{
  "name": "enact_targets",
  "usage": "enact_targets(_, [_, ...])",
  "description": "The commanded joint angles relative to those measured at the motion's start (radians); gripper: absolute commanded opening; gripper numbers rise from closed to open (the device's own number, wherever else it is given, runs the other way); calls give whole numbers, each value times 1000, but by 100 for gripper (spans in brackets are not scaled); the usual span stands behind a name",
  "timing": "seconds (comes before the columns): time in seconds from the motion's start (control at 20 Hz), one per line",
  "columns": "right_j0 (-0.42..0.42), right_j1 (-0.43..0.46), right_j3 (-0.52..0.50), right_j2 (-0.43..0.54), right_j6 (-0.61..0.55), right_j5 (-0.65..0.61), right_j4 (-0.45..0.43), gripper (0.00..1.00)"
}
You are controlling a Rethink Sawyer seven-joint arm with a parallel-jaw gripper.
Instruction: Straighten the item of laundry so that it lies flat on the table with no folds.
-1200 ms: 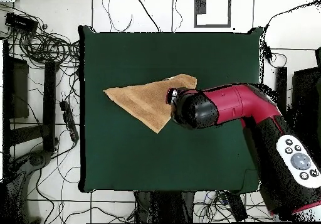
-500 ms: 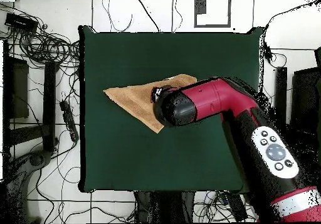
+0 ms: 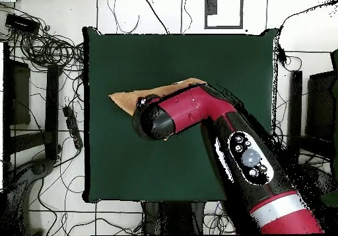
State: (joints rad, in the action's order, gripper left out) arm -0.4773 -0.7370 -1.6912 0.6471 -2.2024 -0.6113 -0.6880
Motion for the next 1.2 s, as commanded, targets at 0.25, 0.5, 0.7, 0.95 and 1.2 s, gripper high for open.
enact_targets(0.25, [63, 39, -124, -183, -145, 217, -54, 100])
enact_targets(0.5, [55, 63, -143, -230, -103, 283, -57, 100])
enact_targets(0.7, [40, 71, -156, -252, -80, 322, -47, 100])
enact_targets(0.95, [0, 37, -184, -230, -6, 299, -25, 100])
enact_targets(1.2, [40, 40, -187, -254, -29, 322, -43, 100])
